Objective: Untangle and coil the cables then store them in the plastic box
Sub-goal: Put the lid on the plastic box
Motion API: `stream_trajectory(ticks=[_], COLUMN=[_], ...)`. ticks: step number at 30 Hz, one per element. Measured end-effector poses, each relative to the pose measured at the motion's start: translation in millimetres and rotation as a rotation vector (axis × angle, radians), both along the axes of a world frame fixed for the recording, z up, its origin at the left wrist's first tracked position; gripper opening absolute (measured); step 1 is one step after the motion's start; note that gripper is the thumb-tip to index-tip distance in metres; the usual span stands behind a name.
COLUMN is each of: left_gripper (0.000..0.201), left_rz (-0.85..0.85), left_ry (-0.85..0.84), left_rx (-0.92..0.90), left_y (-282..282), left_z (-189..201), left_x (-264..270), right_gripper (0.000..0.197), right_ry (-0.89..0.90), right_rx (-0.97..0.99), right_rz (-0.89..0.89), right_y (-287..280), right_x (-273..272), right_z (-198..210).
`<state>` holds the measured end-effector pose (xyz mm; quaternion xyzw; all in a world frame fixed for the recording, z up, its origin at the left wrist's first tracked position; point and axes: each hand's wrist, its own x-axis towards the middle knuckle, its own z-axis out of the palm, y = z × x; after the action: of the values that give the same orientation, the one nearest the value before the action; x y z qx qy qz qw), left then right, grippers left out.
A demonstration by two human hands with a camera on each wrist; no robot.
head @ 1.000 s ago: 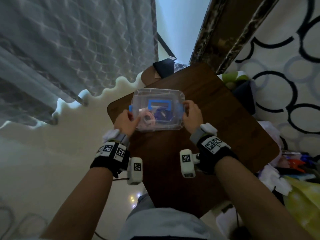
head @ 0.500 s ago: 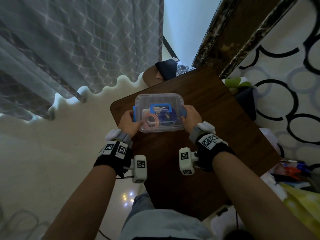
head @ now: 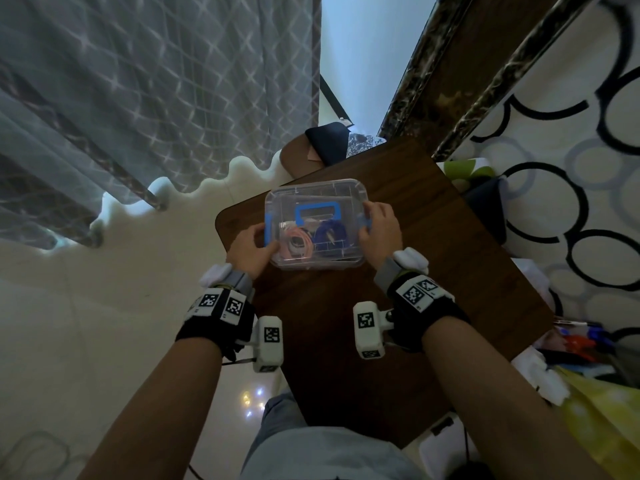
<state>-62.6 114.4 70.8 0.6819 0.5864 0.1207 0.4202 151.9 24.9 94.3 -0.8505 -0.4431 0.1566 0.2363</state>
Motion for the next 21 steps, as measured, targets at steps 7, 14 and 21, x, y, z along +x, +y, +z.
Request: stream_trajectory(ticks=[7,14,21], left_gripper=[0.053,0.043,0.031], left_rz=[-0.115,0.06,0.098], left_ry=[0.103,0.059,-0.001], left_rx=[0.023,0.088,-0.051], left_y=[0,2,-15], left_z=[3,20,10], left_x=[7,14,7], right_gripper=[0.05,0.042,0.046], right_ry=[0.331,0.481,0.146], right_rx=[-0.069,0.031,-0.126], right_rz=[-0.204,-0.291,-0.037], right_y=[-5,-18,-35], right_x=[15,28,18], right_z=[-1,1,-4])
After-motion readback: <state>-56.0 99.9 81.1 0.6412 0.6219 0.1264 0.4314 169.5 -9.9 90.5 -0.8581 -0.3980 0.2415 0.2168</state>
